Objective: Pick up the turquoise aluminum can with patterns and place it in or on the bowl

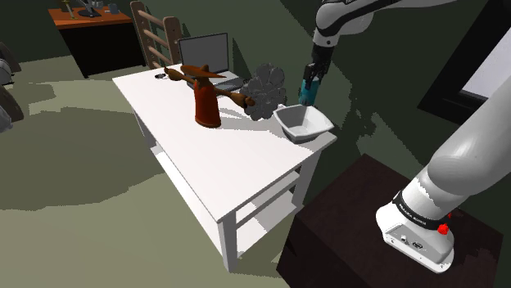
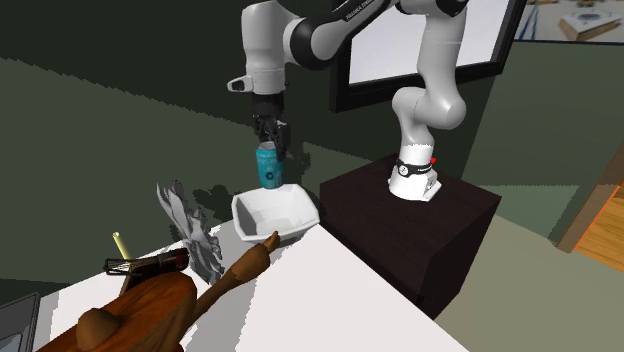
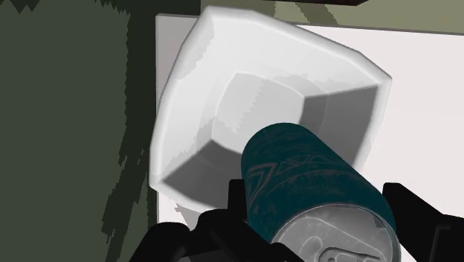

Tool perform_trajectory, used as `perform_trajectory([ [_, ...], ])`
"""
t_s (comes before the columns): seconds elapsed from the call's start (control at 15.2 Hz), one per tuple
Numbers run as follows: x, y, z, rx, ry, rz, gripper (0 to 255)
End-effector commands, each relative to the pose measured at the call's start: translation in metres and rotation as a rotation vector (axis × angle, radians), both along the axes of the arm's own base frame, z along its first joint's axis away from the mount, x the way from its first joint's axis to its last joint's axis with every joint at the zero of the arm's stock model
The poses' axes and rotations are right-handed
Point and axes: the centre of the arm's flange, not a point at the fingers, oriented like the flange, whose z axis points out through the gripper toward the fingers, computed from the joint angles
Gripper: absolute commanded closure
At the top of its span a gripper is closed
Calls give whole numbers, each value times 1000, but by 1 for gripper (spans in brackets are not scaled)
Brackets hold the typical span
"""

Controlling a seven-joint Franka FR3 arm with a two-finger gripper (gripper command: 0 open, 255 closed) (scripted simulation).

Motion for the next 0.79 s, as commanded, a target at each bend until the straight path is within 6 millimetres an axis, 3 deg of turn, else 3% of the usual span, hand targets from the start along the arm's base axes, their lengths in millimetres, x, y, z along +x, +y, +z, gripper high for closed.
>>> perform_trajectory([
  [0.0, 1, -1, -10, 0, -1, 0, 255],
  [0.73, 1, -1, -68, 0, -1, 0, 255],
])
